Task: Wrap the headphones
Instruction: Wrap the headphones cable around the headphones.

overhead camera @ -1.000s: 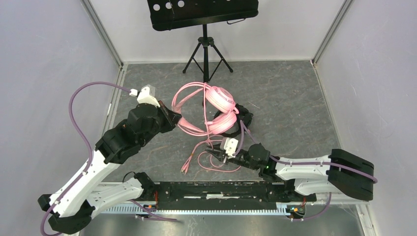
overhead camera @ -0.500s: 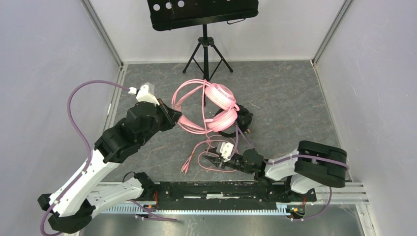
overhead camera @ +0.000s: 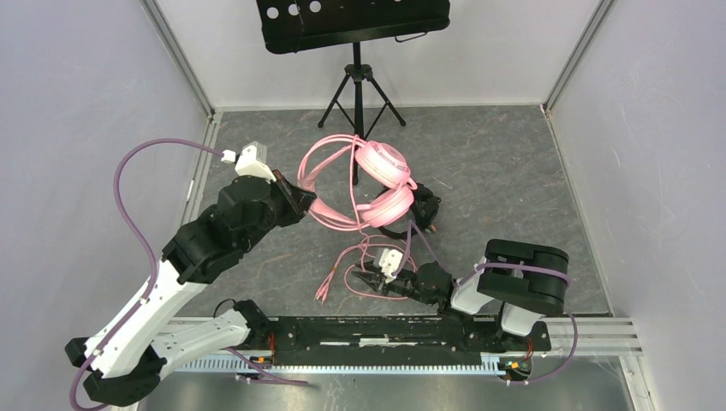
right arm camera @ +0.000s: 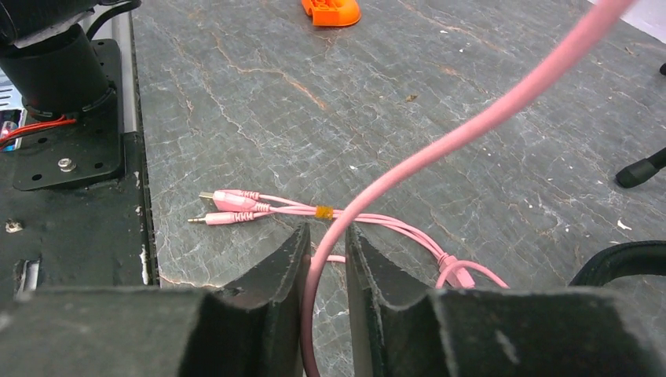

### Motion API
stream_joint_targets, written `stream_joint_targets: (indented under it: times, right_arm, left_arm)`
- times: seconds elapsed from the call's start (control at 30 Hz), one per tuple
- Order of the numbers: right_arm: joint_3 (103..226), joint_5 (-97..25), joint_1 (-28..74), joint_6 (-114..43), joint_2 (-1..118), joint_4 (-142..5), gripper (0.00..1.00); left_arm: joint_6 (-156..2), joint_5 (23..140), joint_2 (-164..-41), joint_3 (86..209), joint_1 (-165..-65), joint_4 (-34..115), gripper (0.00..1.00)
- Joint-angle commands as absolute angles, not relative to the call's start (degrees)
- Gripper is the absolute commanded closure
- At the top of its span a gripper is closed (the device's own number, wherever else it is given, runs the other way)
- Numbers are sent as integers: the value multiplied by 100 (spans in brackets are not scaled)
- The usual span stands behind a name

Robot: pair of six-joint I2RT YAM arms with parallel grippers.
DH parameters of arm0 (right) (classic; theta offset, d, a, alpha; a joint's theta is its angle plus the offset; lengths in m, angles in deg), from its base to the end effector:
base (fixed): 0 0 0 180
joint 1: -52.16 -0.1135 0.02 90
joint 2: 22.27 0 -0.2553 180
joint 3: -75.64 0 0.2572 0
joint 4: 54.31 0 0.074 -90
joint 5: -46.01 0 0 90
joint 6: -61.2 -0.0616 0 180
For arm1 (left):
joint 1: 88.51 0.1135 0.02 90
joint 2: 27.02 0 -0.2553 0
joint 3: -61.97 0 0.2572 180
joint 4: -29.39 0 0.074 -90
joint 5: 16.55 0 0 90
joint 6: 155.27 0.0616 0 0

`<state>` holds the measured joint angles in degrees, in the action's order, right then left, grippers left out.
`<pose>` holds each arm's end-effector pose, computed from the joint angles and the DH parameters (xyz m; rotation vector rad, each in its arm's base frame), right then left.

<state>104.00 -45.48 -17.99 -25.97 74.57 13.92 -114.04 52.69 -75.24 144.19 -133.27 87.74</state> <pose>0.0967 0.2631 0.1271 -0.9628 1.3375 0.8915 0.1453 -0.1134 0.3934 -0.3093 2.0110 -0.6961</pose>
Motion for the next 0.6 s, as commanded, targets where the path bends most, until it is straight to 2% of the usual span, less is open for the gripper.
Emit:
stream_joint_targets:
  times: [0.0,0.13,0.57]
  right_arm:
    - [10465,-4499,-1839,-2511,7624,1996,76]
    - [10434,-4416,-1841,-2536,7736,2141,100]
    - [10057,-4003,-1850,-2414,7345,2188,100]
  left_arm:
    - [-11822,5209,-7463,14822,-13316,8023,98]
    - [-11712,5055,-7469,14912,-13316,8070,98]
    - [-10898,3795,-7916,15866,-13285,8464,98]
